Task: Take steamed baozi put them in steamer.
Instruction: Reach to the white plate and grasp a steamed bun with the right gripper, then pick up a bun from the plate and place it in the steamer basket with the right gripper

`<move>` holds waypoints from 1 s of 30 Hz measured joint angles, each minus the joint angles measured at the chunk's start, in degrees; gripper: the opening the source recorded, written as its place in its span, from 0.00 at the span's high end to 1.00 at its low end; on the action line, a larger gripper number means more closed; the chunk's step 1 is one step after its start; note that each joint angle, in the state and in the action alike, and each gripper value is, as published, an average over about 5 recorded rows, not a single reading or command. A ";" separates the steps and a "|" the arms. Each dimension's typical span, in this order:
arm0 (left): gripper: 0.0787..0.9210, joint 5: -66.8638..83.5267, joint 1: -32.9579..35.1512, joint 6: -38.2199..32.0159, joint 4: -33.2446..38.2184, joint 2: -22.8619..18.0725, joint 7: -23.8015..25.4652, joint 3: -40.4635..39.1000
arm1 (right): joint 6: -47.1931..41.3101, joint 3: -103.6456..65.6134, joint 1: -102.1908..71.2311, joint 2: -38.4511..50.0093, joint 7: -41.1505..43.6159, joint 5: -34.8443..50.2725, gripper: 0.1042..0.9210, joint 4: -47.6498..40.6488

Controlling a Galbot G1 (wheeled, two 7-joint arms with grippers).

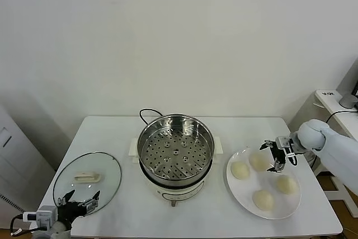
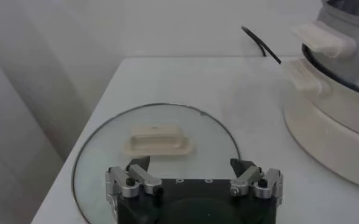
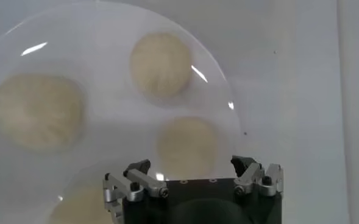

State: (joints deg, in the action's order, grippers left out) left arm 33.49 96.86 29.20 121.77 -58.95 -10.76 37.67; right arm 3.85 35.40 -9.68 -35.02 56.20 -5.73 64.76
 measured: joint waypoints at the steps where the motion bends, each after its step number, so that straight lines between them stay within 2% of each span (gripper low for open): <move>1: 0.12 -0.02 0.01 0.01 0.06 -0.05 0.00 -0.02 | -0.01 -0.03 -0.14 -0.26 0.03 -0.12 0.15 -0.21; 14: 0.12 -0.22 0.57 0.28 1.10 -0.31 -0.09 -0.16 | -0.45 -1.16 -0.85 -1.75 0.42 -0.67 0.43 -1.53; 23: 0.12 -0.23 0.82 0.67 1.61 -0.71 -0.21 -0.23 | -0.52 0.63 1.44 0.02 1.69 0.82 0.45 0.09; 30: 0.12 -0.23 1.17 0.87 2.10 -0.59 -0.41 -0.22 | 0.75 6.39 9.84 2.94 3.69 4.68 0.45 4.46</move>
State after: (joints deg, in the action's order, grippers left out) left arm 33.26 98.03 30.06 123.86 -59.54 -11.17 37.45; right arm 4.60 41.80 0.16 -32.08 59.88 -1.06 69.22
